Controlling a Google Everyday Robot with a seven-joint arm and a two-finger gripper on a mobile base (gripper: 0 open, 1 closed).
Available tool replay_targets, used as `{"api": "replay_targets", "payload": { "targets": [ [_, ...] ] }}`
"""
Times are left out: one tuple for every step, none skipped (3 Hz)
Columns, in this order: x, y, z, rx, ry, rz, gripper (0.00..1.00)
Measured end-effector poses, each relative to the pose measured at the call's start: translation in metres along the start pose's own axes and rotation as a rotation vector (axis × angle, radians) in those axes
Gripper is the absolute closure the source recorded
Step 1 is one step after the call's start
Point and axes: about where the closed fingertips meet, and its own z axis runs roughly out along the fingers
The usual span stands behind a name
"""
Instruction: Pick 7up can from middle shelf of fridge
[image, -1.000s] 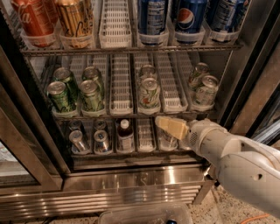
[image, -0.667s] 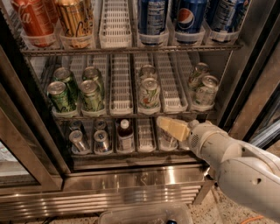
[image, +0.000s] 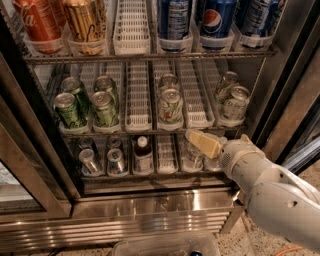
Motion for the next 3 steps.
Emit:
{"api": "replay_targets", "payload": {
  "targets": [
    [-0.002,-0.002,0.004,0.026,-0.052,-0.021,0.0],
    [-0.002,0.006,0.008,0.022,-0.103,-0.051,0.0],
    [-0.002,0.017,0.012,0.011,-0.146,-0.072,0.0]
  ]
}}
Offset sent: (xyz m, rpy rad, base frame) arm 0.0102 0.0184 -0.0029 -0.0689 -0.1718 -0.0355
